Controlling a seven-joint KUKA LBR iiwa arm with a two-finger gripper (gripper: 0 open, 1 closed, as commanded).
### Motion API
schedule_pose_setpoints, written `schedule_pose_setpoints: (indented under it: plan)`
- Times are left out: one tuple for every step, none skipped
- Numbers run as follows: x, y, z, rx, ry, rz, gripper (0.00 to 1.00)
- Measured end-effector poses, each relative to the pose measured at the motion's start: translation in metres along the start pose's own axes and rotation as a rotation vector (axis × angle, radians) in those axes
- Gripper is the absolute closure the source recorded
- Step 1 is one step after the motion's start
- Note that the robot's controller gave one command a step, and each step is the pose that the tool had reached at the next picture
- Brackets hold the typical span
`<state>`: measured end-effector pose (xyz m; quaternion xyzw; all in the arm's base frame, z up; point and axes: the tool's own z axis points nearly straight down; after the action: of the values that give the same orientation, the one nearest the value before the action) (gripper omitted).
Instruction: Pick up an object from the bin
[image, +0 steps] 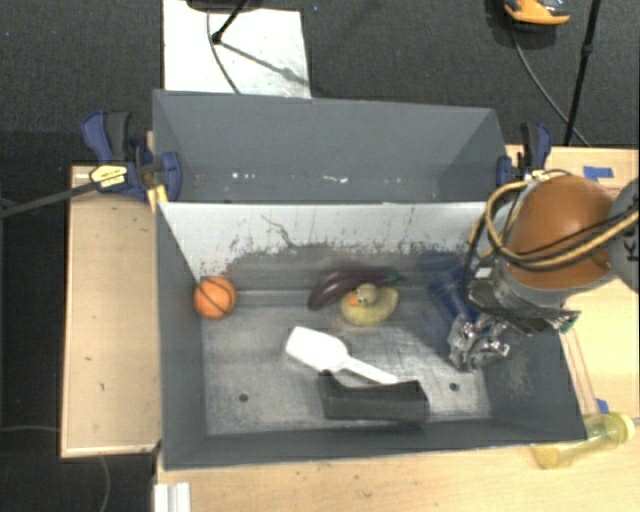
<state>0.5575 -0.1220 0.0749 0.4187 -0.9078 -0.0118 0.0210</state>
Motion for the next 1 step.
schedule_pose_setpoints:
  plan:
    - [-0.0089,-0.0059,-0.0062,0.032,-0.031,0.0,0.0]
